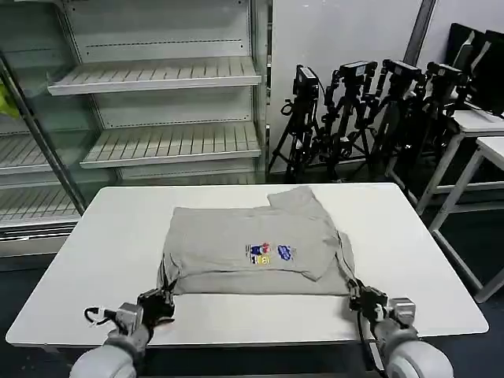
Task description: Fold and organize the clothes.
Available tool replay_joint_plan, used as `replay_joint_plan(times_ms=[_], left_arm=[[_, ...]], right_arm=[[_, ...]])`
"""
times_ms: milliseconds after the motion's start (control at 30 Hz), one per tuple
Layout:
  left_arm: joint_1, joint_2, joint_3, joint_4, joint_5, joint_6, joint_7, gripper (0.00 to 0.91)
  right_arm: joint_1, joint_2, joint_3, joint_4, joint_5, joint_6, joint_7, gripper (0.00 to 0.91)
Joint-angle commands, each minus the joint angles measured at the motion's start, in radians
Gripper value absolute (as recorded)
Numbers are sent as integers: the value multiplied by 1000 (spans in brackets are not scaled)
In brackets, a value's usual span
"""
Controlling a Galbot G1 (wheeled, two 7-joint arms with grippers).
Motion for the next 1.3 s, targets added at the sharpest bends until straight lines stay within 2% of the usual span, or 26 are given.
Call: replay_joint_plan(times_ms=[33,100,300,400,433,533,633,700,733,800,1033,1133,1300], left_arm=[[314,37,-116,-238,18,-2,-7,40],[324,40,-121,-248,21,-2,-6,907],[293,65,-146,-289,23,-1,24,907],[231,98,-170,-273,9,-2,32,907],[181,116,-180,-247,-8,-3,33,907],[41,150,-137,-140,-73,-4,12,907],[-229,152,-59,16,-196,-3,-36,907],[-351,144,23,149,-239,-3,-51,907],[-400,141,67,200,-241,-3,-52,907],[-530,121,136,271,-238,-3,-54,907],[-790,59,348,546,-227,-3,-54,907],[-861,24,402,648,-215,-3,-53,907],[-960,-23,449,775,-214,-3,-55,907]], right_arm=[[-280,-8,119,217,-76,-8,-9,907],[-275,-7,123,234,-82,-8,-7,907],[-174,-36,151,235,-49,-9,-3,907],[-71,-68,154,195,-4,-1,19,907],[-10,-84,144,155,35,-3,38,907],[202,-117,77,27,64,-12,57,907],[404,-121,-43,-141,77,-19,71,907],[516,-109,-123,-217,76,-19,74,907],[610,-91,-179,-319,73,-19,77,907],[714,-64,-247,-426,72,-19,77,907],[948,32,-362,-711,57,-19,52,907],[1090,85,-420,-875,33,-18,44,907],[1193,138,-463,-1051,4,-13,33,907]])
